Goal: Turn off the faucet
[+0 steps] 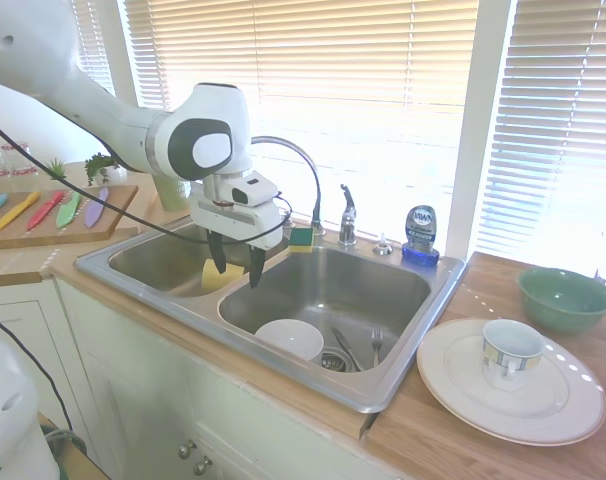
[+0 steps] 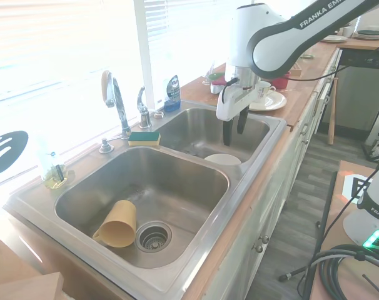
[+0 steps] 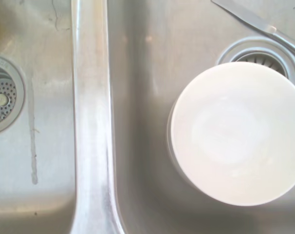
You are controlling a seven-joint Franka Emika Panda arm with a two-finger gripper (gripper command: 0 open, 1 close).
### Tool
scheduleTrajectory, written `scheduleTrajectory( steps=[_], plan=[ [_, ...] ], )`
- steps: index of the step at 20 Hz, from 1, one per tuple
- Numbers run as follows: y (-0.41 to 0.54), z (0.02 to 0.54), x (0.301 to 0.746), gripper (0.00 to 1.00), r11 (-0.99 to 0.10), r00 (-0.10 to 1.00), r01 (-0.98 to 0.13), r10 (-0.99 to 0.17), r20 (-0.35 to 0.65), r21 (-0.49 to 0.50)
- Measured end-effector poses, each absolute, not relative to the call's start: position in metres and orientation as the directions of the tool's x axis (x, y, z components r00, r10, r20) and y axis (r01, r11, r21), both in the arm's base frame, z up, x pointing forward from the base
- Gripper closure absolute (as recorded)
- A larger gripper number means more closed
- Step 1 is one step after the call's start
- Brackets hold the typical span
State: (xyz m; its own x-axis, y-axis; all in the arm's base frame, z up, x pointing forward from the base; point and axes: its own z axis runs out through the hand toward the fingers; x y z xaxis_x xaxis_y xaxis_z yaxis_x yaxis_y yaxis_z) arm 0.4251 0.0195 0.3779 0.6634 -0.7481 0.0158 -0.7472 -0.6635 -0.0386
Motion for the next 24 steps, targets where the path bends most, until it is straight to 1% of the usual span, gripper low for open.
scheduleTrajectory(
  steps=[2, 3, 7, 18, 20, 24],
  plan=[
    [0.019, 0.378, 0.425, 0.00, -0.667, 0.667, -0.744, -0.745, 0.020, -0.034],
    [0.019, 0.378, 0.426, 1.00, -0.666, 0.666, -0.745, -0.746, 0.024, -0.036],
    [0.018, 0.382, 0.430, 1.00, -0.662, 0.661, -0.747, -0.749, 0.041, -0.057],
    [0.012, 0.380, 0.433, 1.00, -0.659, 0.656, -0.750, -0.752, 0.059, -0.059],
    [0.012, 0.381, 0.437, 1.00, -0.657, 0.653, -0.750, -0.754, 0.077, -0.080],
    [0.017, 0.390, 0.458, 1.00, -0.646, 0.625, -0.743, -0.763, 0.165, -0.172]
  ],
)
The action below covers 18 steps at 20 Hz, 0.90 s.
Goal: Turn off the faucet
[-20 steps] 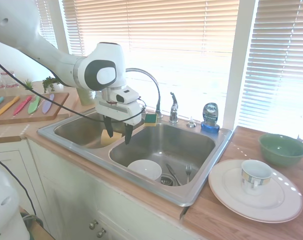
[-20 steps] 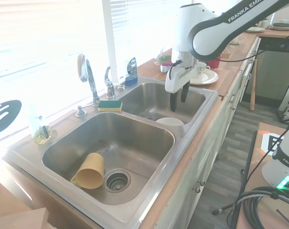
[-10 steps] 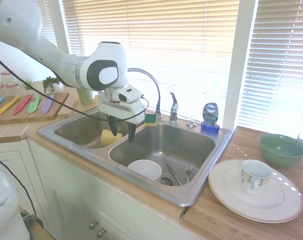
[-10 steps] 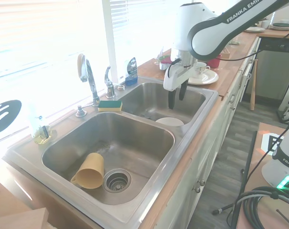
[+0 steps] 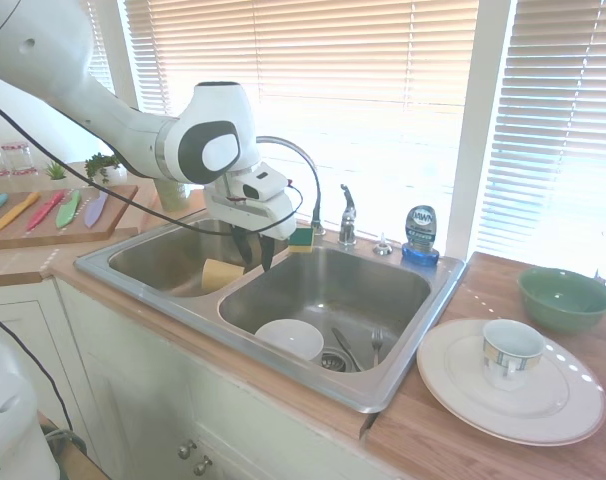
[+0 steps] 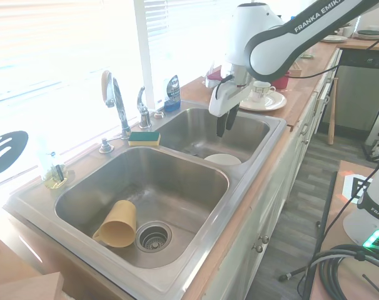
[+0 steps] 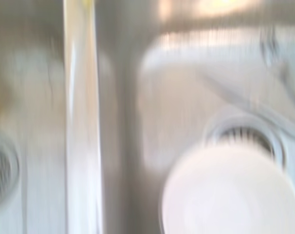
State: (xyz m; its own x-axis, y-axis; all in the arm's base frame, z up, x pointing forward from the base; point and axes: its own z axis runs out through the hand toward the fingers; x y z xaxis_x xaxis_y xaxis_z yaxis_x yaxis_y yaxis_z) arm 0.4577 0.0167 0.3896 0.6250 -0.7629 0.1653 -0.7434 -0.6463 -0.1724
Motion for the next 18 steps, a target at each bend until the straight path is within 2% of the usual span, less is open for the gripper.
scheduleTrajectory(
  steps=[6, 12, 18],
  plan=[
    [0.028, 0.400, 0.517, 1.00, -0.612, 0.551, -0.725, -0.790, 0.267, -0.315],
    [0.032, 0.422, 0.580, 1.00, -0.581, 0.493, -0.722, -0.813, 0.310, -0.376],
    [0.025, 0.453, 0.630, 1.00, -0.571, 0.462, -0.729, -0.817, 0.345, -0.378]
  ],
)
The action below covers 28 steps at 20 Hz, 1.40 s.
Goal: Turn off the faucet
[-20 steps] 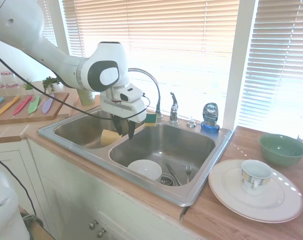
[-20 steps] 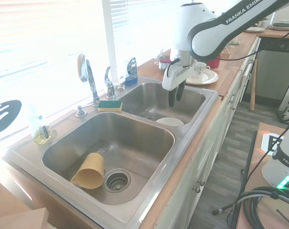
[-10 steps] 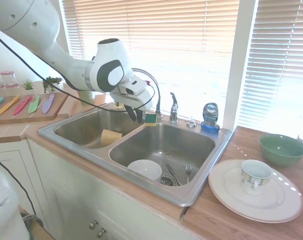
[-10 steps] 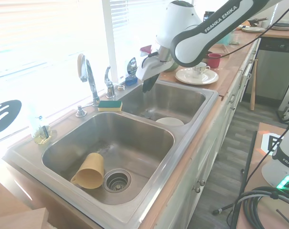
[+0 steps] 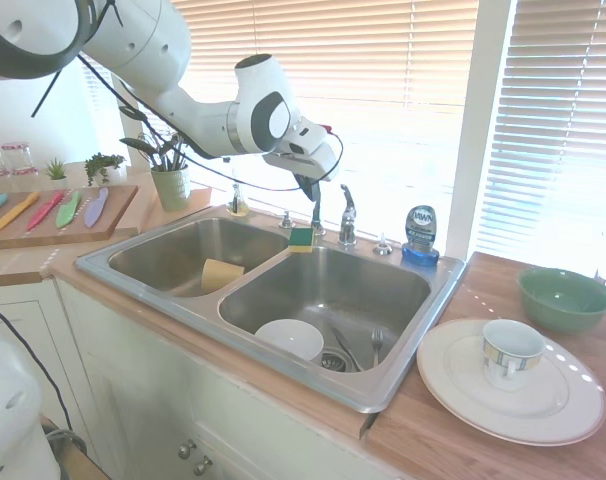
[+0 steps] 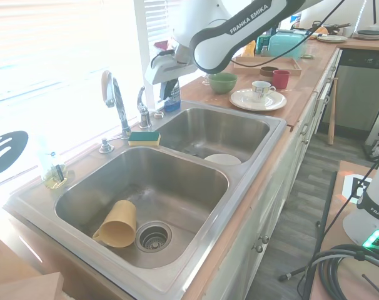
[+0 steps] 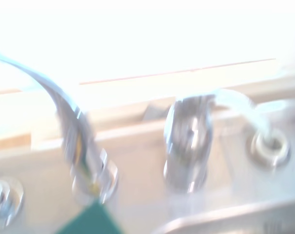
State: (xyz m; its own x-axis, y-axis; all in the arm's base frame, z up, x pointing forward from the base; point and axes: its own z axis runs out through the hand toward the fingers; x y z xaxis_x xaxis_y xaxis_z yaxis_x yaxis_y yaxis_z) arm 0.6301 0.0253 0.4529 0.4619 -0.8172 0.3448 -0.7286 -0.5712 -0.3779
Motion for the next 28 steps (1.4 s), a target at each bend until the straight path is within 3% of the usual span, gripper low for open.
scheduleTrajectory(
  steps=[11, 28],
  plan=[
    [0.019, 0.485, 0.685, 1.00, -0.526, 0.413, -0.754, -0.845, 0.340, -0.393],
    [0.022, 0.448, 0.717, 1.00, -0.521, 0.434, -0.781, -0.850, 0.299, -0.346]
  ],
)
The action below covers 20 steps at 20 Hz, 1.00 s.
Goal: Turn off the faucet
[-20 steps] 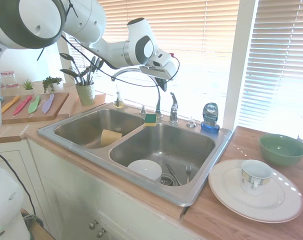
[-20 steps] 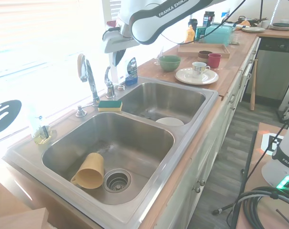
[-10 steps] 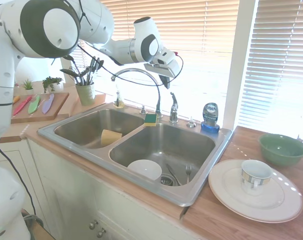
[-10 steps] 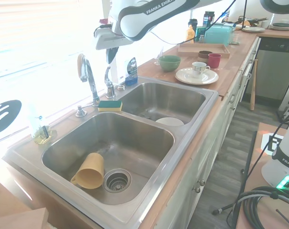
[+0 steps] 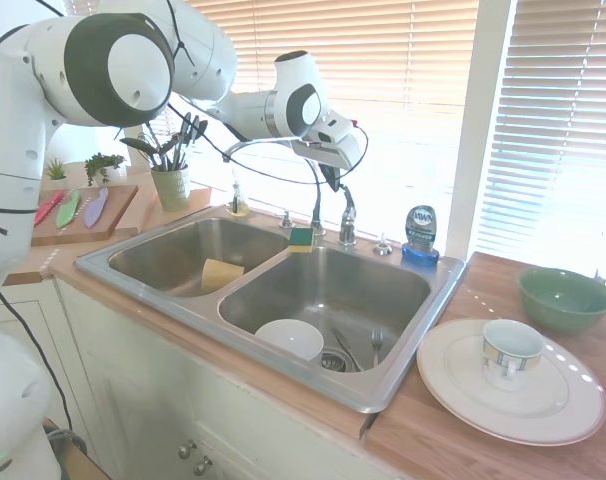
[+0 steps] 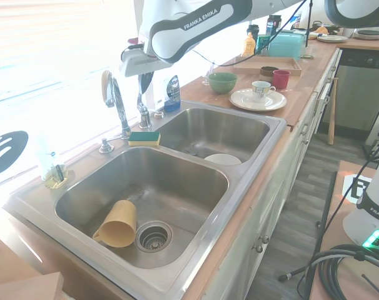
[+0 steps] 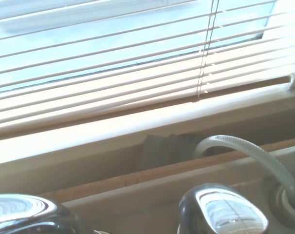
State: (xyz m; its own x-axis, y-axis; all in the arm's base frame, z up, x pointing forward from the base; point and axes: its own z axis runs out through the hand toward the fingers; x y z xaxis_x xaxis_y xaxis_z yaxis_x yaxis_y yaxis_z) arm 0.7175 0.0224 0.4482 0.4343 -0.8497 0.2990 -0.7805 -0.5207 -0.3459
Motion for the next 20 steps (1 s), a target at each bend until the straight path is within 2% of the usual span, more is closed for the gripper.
scheduleTrajectory(
  steps=[6, 13, 20],
  plan=[
    [0.024, 0.450, 0.718, 1.00, -0.523, 0.436, -0.778, -0.848, 0.301, -0.347],
    [0.022, 0.481, 0.722, 1.00, -0.516, 0.410, -0.763, -0.852, 0.326, -0.389],
    [0.020, 0.482, 0.724, 1.00, -0.508, 0.398, -0.770, -0.855, 0.333, -0.387]
  ],
)
